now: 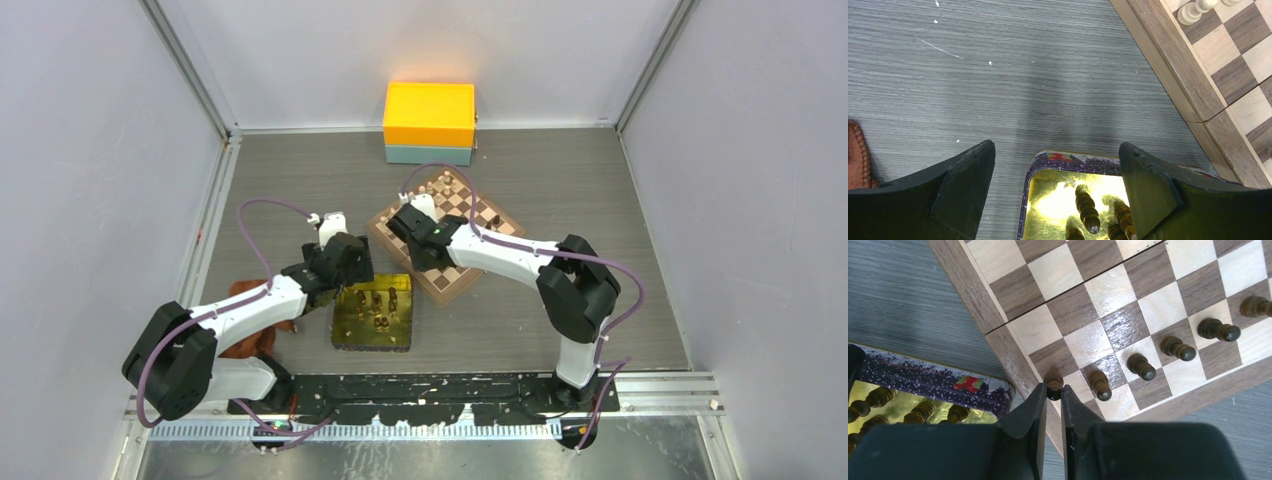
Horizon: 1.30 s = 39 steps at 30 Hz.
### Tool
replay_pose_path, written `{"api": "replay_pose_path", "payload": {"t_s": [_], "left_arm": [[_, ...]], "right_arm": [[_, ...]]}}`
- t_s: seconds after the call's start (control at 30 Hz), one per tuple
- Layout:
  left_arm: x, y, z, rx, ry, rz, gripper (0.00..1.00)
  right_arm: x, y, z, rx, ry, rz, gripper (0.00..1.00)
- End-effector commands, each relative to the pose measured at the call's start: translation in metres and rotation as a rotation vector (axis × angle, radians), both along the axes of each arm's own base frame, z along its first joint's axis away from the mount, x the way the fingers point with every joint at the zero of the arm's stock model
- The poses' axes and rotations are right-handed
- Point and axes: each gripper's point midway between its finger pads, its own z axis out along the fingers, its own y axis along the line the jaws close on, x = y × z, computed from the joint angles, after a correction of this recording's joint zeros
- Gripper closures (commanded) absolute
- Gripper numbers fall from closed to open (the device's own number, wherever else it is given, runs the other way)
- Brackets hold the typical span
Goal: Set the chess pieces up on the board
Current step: Adjust the chess piece on the chessboard.
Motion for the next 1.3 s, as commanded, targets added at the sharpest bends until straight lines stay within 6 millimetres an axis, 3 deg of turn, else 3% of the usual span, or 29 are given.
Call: {"api": "replay_pose_path", "payload": {"t_s": [0.0,0.73,1.03,1.27], "left_arm": [[0.009,-0.003,0.014,-0.028,-0.057,0.024,0.06],[0.011,-0.006,0.015,-0.025,-0.053,0.017,0.06],[0.01,-0.004,0.015,-0.024,-0.052,0.019,0.06],[0.009,-0.004,0.013,-0.025,-0.049,0.021,0.06]], "right_arm": [[0.002,-0.004,0.029,0.038,-0.067,-0.018,0.93],[-0.005,-0.011,0.021,0.035,-0.05,-0.028,0.91],[-0.006,-0.011,0.017,0.032,-0.042,-0.029,0.76],[-0.006,-0.011,0.019,0.036,-0.043,-0.031,0.71]]}}
